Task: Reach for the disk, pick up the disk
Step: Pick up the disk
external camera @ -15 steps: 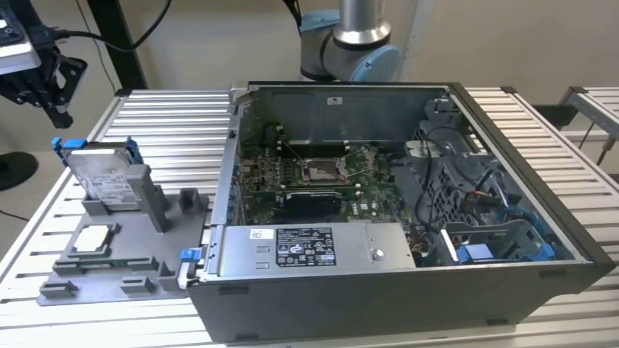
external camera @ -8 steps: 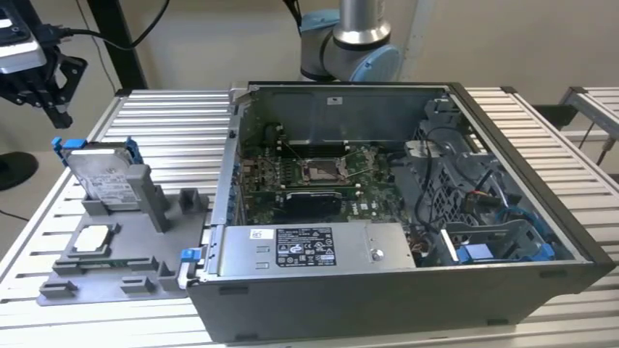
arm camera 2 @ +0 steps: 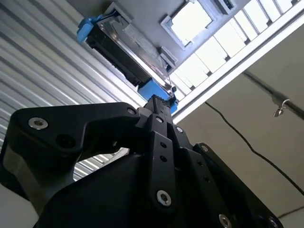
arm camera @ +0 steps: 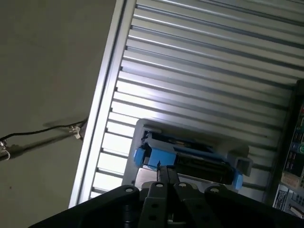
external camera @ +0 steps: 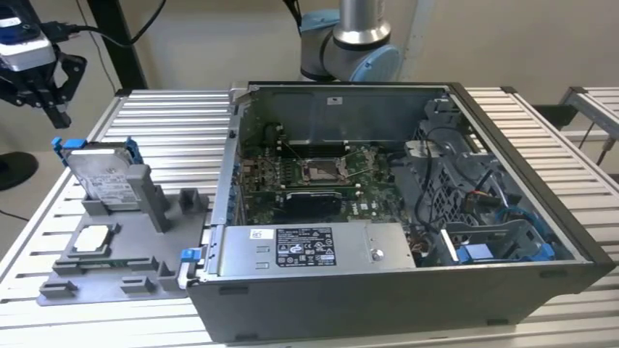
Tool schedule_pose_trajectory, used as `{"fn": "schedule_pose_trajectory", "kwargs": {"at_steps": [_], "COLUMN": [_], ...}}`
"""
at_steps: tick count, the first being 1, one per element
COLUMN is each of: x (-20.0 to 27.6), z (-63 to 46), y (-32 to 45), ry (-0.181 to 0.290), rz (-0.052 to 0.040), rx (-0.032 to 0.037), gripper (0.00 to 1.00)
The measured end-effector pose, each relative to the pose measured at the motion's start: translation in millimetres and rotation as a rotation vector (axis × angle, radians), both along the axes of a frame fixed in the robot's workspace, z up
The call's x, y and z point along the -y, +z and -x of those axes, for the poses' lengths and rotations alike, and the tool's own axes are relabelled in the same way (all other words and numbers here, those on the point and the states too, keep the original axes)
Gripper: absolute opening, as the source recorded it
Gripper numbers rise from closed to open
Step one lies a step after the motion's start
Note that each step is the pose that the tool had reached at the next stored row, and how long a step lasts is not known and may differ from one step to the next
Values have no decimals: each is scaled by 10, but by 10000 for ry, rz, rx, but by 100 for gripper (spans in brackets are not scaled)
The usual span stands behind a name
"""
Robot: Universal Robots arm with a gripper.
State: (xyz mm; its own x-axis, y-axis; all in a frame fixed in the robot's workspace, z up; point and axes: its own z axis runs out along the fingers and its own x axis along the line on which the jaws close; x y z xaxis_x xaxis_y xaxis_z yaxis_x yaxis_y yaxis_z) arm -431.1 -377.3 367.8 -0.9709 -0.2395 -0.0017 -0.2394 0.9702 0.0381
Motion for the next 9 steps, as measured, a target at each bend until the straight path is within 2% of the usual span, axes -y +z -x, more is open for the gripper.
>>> {"fn": "schedule_pose_trajectory", "kwargs": {"at_steps": [9], "x": [0], "z": [3], "y": [0], "ry": [1392], "rz": [0], "rx": [0], "gripper": [0]}}
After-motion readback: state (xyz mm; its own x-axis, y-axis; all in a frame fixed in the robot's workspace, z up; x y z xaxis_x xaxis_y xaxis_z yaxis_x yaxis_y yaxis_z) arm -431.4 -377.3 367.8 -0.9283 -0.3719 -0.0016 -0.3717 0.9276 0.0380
